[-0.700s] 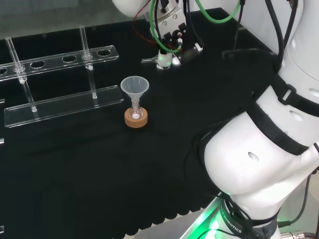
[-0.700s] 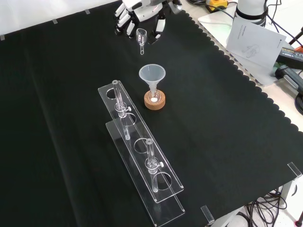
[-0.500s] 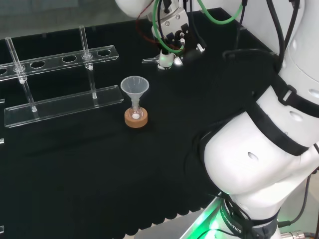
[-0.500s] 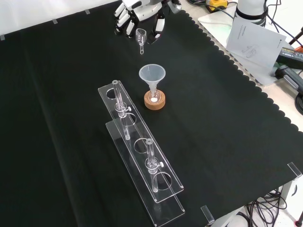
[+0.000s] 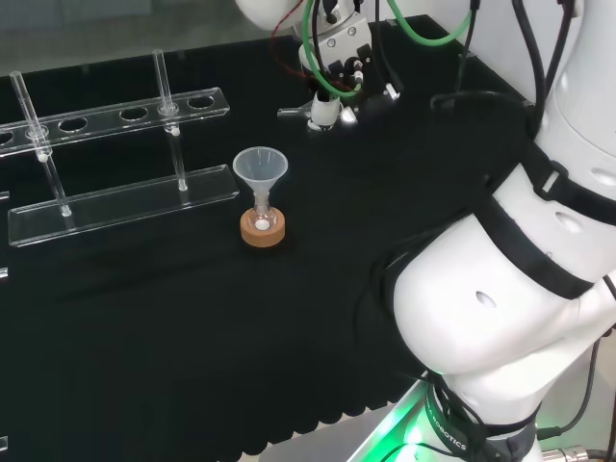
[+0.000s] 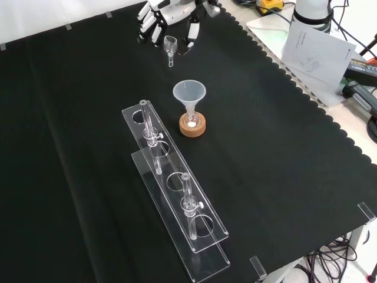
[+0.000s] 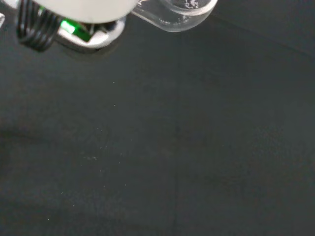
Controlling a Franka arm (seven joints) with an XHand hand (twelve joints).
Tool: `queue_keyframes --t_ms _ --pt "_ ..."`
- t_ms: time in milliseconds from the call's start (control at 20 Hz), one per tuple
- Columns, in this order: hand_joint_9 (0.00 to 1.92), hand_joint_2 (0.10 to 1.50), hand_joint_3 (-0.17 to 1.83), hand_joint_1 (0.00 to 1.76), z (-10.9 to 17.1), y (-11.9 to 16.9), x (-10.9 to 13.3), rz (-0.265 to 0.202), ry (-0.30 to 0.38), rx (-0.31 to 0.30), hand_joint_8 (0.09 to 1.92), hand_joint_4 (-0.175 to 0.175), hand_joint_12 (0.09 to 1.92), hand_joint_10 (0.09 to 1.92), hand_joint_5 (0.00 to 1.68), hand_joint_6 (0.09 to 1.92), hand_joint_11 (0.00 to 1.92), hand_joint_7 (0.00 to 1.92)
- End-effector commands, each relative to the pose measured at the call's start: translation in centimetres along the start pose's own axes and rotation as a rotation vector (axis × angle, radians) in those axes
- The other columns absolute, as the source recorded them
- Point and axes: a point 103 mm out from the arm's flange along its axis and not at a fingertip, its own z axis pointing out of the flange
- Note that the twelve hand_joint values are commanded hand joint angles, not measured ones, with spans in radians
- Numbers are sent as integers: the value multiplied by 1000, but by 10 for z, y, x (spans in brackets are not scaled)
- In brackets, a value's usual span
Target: Put the weighing funnel back on the table.
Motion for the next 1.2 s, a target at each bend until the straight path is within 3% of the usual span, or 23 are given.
queue_keyframes --t_ms 50,700,1200 --pt "755 743 547 1096 11 30 0 -6 30 35 669 175 1194 467 1193 770 567 470" --pt "755 743 547 1096 49 87 -4 -93 86 52 669 175 1197 469 1192 773 568 469" --pt "754 743 548 1096 77 113 11 -98 59 96 669 175 1198 470 1191 775 568 468"
